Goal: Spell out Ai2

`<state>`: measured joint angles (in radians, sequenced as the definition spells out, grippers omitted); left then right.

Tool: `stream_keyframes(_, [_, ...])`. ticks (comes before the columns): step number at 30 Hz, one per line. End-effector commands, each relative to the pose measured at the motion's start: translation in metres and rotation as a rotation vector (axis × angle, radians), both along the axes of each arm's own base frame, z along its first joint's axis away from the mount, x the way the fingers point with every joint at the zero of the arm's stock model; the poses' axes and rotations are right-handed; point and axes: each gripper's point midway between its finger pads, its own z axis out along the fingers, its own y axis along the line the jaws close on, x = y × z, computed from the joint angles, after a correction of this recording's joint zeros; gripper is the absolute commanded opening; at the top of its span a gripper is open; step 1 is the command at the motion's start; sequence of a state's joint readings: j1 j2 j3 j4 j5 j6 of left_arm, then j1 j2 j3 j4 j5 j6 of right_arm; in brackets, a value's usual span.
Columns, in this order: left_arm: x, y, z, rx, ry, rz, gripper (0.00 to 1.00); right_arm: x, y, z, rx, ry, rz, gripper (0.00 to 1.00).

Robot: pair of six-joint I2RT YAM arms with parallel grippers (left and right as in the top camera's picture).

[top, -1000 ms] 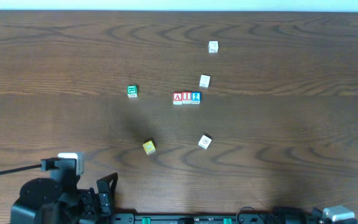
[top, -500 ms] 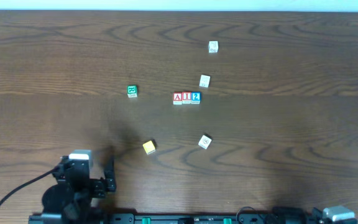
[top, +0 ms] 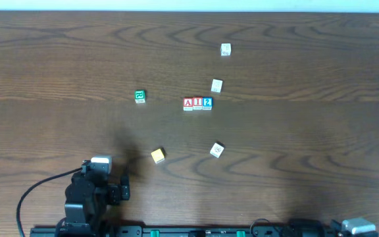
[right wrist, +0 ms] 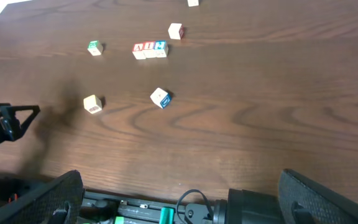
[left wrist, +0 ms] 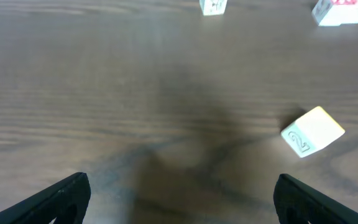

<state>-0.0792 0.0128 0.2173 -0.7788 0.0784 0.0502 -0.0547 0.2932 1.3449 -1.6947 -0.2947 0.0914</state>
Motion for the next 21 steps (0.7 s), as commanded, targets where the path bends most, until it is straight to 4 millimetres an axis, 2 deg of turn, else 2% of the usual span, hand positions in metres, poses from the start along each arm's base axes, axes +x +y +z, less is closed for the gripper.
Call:
stream_keyframes(1, [0.0007, 0.0010, -0.0090, 0.008, 0.010, 0.000, 0.95, -0.0011, -0.0002, -0.0012, 0.005, 0.004, 0.002, 0.99])
stream_keyframes(3, [0.0014, -0.0004, -0.0162, 0.004, 0.019, -0.006, 0.95, -0.0011, -0.0002, -0.0011, 0.005, 0.003, 0.002, 0.99])
stream_keyframes(21, [0.0015, -0.0001, -0.0162, 0.005, 0.019, -0.005, 0.96, -0.0011, -0.0002, -0.0011, 0.005, 0.003, 0.002, 0.99])
